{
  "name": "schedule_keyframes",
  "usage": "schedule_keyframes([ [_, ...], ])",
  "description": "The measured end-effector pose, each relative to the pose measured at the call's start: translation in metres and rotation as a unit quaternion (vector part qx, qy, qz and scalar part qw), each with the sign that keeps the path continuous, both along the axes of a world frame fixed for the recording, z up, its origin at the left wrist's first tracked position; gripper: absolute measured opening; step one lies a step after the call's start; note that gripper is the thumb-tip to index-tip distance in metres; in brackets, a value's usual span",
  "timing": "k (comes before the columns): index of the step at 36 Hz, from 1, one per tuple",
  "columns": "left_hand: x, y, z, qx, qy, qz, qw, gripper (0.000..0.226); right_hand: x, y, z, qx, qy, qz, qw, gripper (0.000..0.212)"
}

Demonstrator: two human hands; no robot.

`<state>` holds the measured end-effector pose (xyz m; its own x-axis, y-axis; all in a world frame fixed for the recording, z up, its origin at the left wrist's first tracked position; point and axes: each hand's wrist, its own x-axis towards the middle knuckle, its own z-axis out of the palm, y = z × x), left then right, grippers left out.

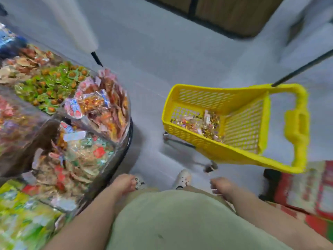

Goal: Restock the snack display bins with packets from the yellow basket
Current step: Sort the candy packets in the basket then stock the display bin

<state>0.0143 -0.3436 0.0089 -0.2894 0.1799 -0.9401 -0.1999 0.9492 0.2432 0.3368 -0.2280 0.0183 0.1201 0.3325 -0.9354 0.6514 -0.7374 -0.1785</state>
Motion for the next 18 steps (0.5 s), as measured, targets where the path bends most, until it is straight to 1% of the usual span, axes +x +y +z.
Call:
schedule_keyframes([
  [2,0.014,0.022,0.001,0.004,0.019,-0.04,0.999,0.02,0.02,0.009,0.001,0.004,-0.005,-0.044,0.999,0.019],
  [4,0.028,0.046,-0.001,0.033,0.027,-0.05,0.998,0.016,0.034,0.022,0.002,0.02,-0.001,-0.074,0.997,0.014],
  [7,0.046,0.081,-0.001,0.059,0.037,-0.072,0.995,0.015,0.046,0.044,0.006,0.045,0.021,-0.11,0.993,0.015],
  [10,0.063,0.11,0.0,0.071,0.048,-0.12,0.989,0.019,0.054,0.058,0.011,0.063,0.038,-0.12,0.99,0.02],
  [14,0.077,0.143,0.001,0.074,0.055,-0.199,0.976,0.024,0.056,0.07,0.016,0.054,0.056,-0.113,0.991,0.013],
  [18,0.077,0.175,0.002,0.073,0.053,-0.233,0.968,0.017,0.05,0.092,0.016,0.053,0.081,-0.132,0.986,0.011],
])
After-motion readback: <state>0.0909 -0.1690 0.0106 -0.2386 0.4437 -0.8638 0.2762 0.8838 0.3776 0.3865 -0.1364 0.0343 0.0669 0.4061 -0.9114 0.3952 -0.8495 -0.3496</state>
